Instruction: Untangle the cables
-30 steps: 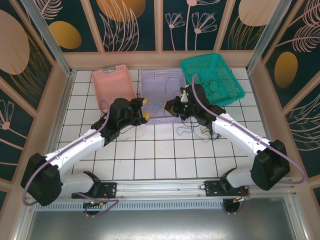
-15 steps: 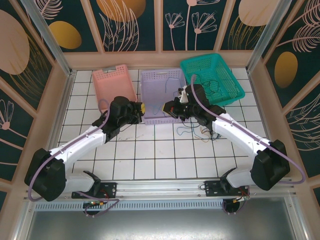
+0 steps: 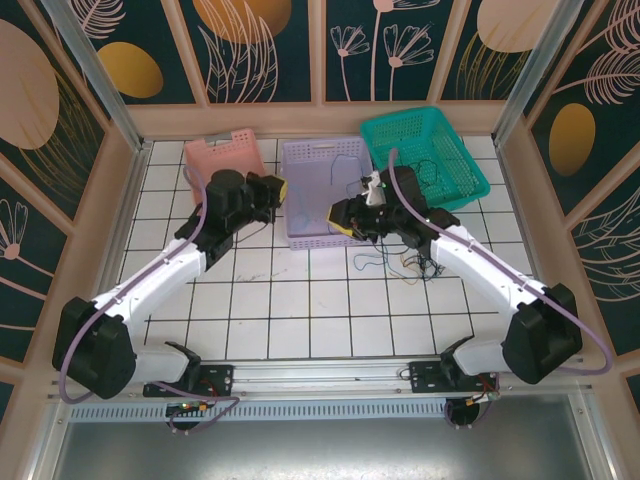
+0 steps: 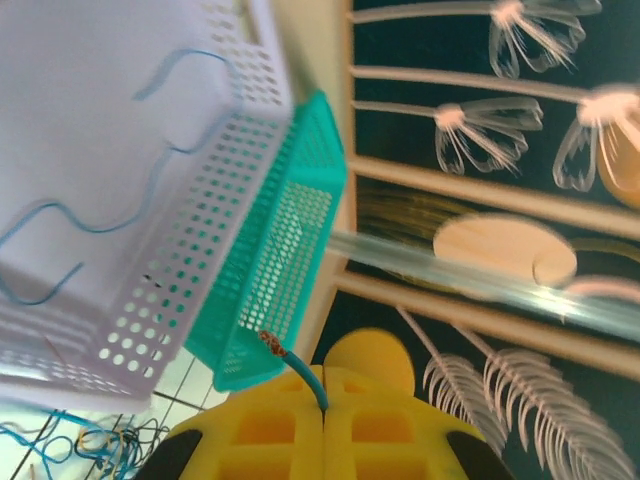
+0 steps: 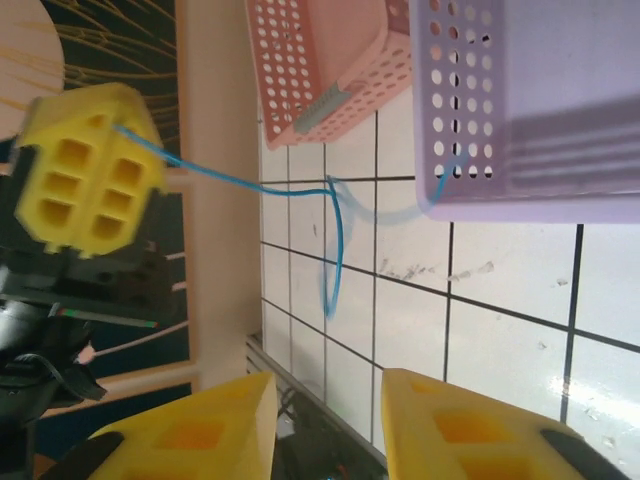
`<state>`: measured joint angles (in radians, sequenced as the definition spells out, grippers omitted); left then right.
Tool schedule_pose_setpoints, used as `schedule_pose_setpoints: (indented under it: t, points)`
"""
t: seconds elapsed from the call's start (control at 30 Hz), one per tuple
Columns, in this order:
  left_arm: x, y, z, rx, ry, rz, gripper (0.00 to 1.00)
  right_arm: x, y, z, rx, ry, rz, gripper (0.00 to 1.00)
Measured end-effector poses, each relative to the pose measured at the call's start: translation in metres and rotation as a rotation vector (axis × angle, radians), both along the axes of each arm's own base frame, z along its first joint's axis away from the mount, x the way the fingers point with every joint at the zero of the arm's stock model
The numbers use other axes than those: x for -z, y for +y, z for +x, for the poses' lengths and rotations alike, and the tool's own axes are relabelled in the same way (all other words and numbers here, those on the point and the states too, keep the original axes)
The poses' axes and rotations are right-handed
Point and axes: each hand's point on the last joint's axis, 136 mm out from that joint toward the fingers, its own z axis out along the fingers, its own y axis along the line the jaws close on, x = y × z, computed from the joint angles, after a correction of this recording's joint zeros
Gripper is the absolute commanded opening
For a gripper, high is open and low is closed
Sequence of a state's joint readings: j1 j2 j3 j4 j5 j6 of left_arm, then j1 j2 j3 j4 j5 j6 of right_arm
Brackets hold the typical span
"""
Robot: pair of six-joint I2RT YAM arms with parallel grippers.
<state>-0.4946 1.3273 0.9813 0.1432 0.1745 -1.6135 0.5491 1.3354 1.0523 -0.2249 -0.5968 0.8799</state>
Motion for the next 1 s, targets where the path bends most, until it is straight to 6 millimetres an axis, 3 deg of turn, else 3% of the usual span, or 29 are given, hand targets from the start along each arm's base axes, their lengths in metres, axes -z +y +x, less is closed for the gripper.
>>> schedule_pose_setpoints:
  t: [0.07,0.17,0.27,0.37,0.53,0.77,1.0]
  points:
    - [-0.023,-0.010,-0.001,0.088,-0.102,0.063,0.00,-0.009,-0.012,0.004,0.017,-0.016,0.014,0.47]
    - [-0.043,-0.021,-0.009,0.201,-0.223,0.152,0.00,-0.027,-0.034,0.016,0.069,-0.046,0.049,0.48]
    - [-0.050,-0.034,-0.016,0.318,-0.311,0.209,0.00,-0.037,-0.053,0.027,0.128,-0.040,0.080,0.49]
    - [-0.046,-0.046,-0.020,0.420,-0.371,0.249,0.00,-0.038,-0.058,0.034,0.185,0.043,0.139,0.52]
    - [-0.042,-0.056,-0.028,0.533,-0.461,0.304,0.00,-0.020,-0.043,0.030,0.257,0.290,0.263,0.57]
    - [-0.051,-0.062,-0.035,0.588,-0.566,0.311,0.00,0.013,-0.003,0.007,0.314,0.624,0.381,0.63]
    - [-0.043,-0.063,-0.040,0.602,-0.596,0.303,0.00,0.036,0.013,0.011,0.437,0.762,0.470,0.62]
